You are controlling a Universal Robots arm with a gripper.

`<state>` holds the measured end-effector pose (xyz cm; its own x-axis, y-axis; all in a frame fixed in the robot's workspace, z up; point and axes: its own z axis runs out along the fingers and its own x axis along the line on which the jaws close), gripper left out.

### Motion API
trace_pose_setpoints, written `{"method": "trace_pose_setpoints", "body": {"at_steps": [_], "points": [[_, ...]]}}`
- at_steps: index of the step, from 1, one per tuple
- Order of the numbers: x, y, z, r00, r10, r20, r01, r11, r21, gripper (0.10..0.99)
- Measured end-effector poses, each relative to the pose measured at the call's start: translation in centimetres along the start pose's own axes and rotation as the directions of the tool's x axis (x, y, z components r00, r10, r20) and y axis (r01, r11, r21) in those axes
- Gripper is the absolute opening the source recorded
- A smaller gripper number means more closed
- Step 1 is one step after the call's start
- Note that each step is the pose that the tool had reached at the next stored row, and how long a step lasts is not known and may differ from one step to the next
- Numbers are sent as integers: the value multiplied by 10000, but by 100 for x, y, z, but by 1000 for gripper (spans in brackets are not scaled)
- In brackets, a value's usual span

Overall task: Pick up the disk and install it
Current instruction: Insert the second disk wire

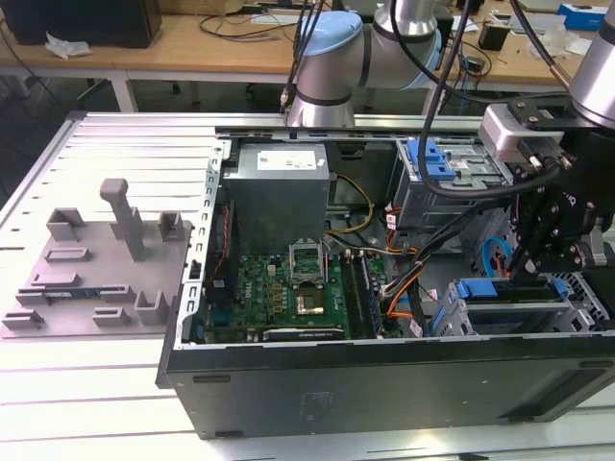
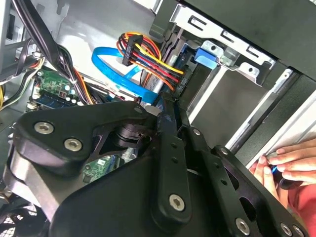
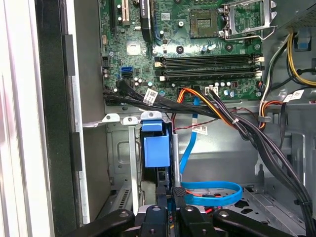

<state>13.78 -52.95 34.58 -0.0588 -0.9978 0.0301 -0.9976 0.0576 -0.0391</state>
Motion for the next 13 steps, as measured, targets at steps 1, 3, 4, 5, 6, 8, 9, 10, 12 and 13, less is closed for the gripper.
{"method": "trace_pose_setpoints", "body": {"at_steps": [1,3,4,5,6,8,9,10,12,13], "points": [[2,0,0,10000,-1,1,1,10000,0,161],[4,0,1,10000,-2,0,2,10000,0,161],[4,0,3,10000,-2,-1,2,10000,0,161],[4,0,9,10000,-3,0,3,10000,1,161],[4,0,14,10000,-4,1,4,10000,0,161],[3,1,30,10000,-7,0,7,10000,1,161],[3,1,36,10000,-10,0,10,10000,1,161],[3,1,41,10000,-15,-1,15,10000,1,161],[4,1,49,10000,-27,0,27,10000,1,161],[4,1,52,10000,-33,0,33,10000,1,161]]}}
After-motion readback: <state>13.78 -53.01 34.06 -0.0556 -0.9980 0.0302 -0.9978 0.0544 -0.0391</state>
